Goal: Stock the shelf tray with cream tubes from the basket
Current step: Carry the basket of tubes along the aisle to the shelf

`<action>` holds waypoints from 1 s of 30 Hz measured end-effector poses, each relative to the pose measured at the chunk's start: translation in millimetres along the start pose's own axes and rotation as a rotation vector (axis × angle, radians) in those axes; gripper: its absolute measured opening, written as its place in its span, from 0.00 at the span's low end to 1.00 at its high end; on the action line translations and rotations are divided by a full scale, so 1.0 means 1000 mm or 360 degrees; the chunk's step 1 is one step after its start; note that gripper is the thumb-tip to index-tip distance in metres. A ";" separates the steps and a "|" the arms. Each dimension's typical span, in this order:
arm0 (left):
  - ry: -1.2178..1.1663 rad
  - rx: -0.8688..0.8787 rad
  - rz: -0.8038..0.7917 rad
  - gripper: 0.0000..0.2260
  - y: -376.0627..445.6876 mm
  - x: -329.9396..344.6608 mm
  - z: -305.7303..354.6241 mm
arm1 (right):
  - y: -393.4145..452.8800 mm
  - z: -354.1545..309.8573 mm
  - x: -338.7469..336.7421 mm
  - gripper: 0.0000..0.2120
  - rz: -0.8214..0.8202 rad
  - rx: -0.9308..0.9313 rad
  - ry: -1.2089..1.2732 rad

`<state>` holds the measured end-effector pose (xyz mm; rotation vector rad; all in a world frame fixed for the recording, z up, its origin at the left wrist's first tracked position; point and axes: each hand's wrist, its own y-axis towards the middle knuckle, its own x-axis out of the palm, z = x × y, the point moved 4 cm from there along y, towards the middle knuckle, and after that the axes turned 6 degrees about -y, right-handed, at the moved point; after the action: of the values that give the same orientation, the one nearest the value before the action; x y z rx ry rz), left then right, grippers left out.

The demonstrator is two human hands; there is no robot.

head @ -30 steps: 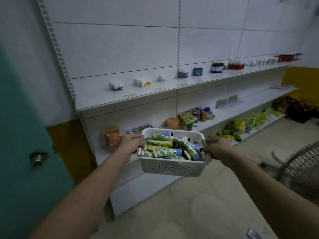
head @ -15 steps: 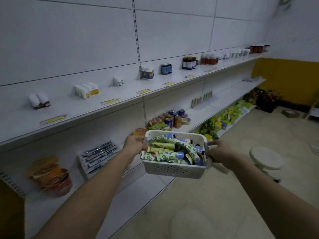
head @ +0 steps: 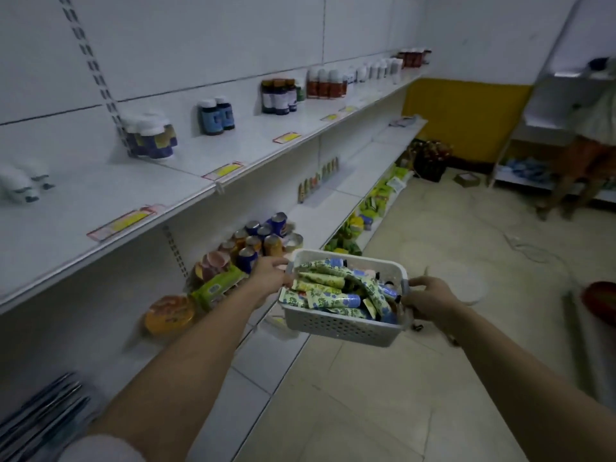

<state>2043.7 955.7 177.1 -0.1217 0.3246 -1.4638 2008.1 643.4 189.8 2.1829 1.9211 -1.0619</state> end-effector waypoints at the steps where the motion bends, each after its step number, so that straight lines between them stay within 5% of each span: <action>1: 0.0008 0.0009 -0.0067 0.21 0.020 0.015 0.007 | 0.014 0.001 -0.008 0.17 0.0032 0.0017 0.0006; 9: 0.0095 0.0014 -0.0255 0.23 0.164 0.141 0.039 | 0.153 0.017 -0.080 0.11 0.0155 0.0165 0.0127; 19: 0.0158 -0.0251 -0.0138 0.25 0.337 0.296 0.029 | 0.378 0.061 -0.156 0.00 -0.0047 0.0329 0.0084; 30: 0.0158 -0.0431 0.0001 0.24 0.544 0.372 0.014 | 0.619 0.039 -0.169 0.14 -0.0299 0.0524 -0.0079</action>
<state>2594.3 646.1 -12.6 -0.2671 0.6032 -1.4225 2542.1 338.4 3.5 2.1283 2.0908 -1.5481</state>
